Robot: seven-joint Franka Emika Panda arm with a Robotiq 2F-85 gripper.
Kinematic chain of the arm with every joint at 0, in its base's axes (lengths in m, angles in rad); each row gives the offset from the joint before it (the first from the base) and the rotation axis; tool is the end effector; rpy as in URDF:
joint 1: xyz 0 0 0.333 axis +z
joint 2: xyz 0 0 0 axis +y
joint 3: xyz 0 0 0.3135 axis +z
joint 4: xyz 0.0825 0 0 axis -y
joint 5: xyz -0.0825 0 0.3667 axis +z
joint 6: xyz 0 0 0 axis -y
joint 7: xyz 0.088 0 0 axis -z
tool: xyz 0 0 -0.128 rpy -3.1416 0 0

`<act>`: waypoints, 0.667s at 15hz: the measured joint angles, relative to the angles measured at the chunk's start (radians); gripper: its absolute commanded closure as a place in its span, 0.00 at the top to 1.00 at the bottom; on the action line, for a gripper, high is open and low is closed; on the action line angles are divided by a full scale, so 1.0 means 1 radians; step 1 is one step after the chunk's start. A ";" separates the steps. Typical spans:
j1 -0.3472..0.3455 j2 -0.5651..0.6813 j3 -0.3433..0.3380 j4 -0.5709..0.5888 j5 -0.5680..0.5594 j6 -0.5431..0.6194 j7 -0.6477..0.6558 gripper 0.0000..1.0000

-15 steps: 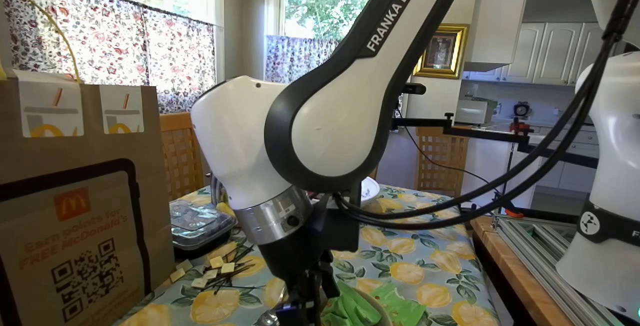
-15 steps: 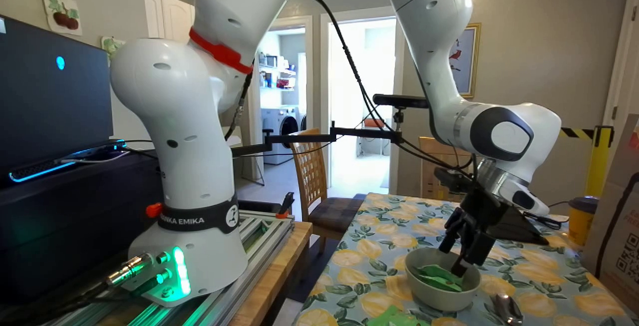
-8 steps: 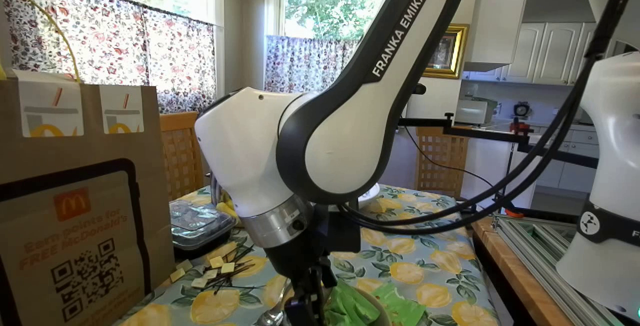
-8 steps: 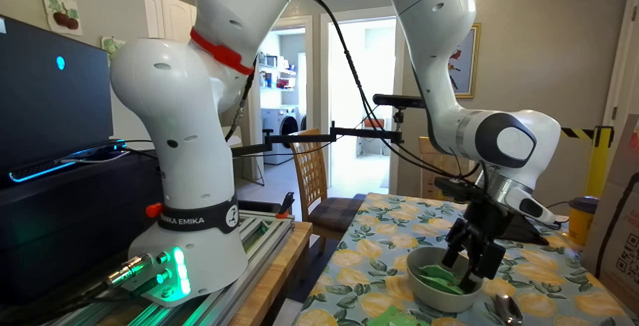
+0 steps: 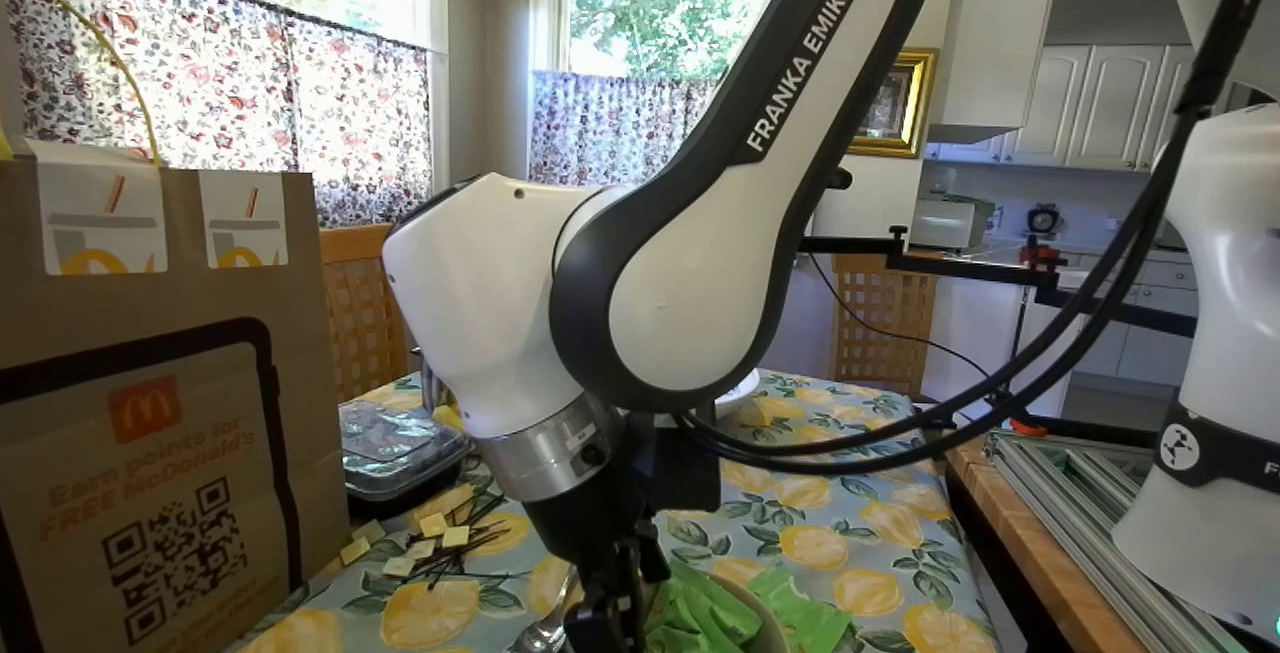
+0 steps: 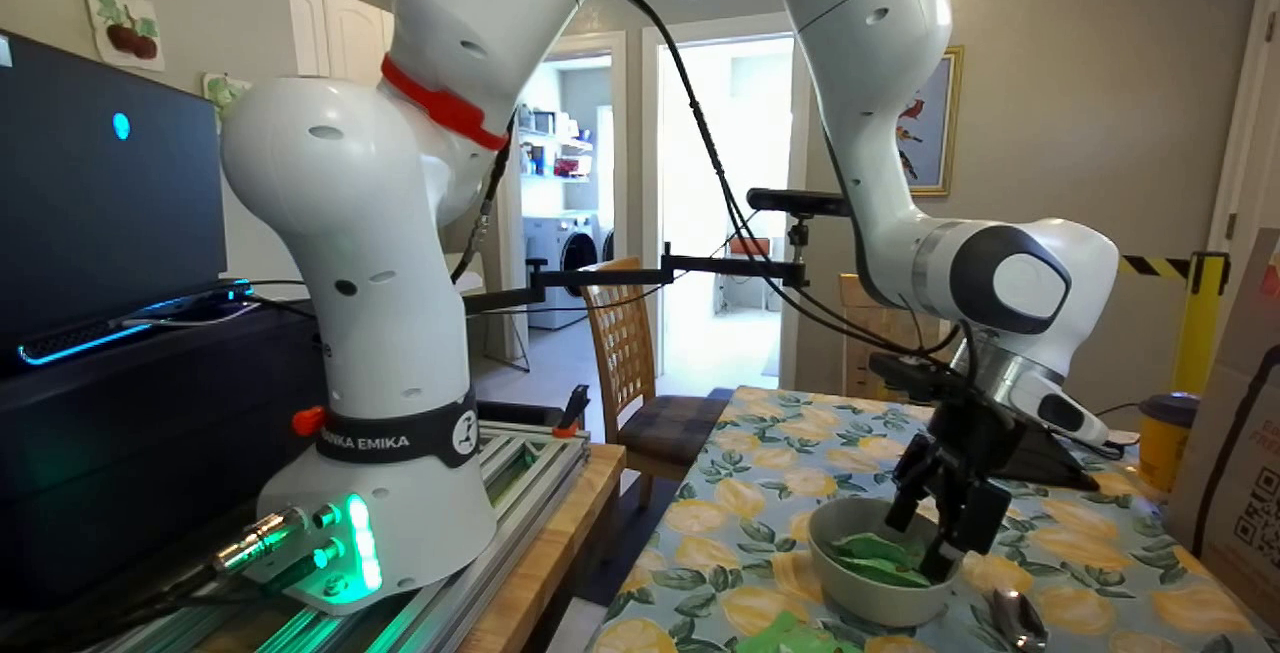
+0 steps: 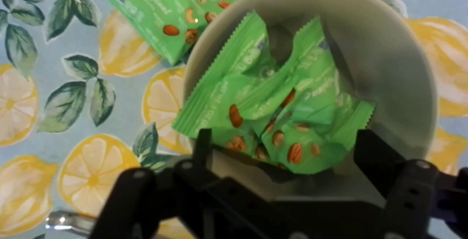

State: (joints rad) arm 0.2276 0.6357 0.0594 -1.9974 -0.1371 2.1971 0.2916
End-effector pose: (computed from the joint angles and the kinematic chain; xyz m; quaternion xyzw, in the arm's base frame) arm 0.5092 0.1449 0.1035 0.9752 0.0471 -0.1979 0.0872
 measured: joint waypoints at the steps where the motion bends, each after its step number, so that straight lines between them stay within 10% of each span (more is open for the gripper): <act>1: 0.000 0.000 0.003 0.000 0.011 0.000 0.000 1.00; 3: -0.002 0.000 0.009 0.000 0.036 -0.007 -0.005 1.00; 10: -0.002 0.003 0.012 0.000 0.068 -0.022 -0.007 0.35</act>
State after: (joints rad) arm 0.2259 0.6383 0.0714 -1.9972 -0.0690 2.1754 0.2843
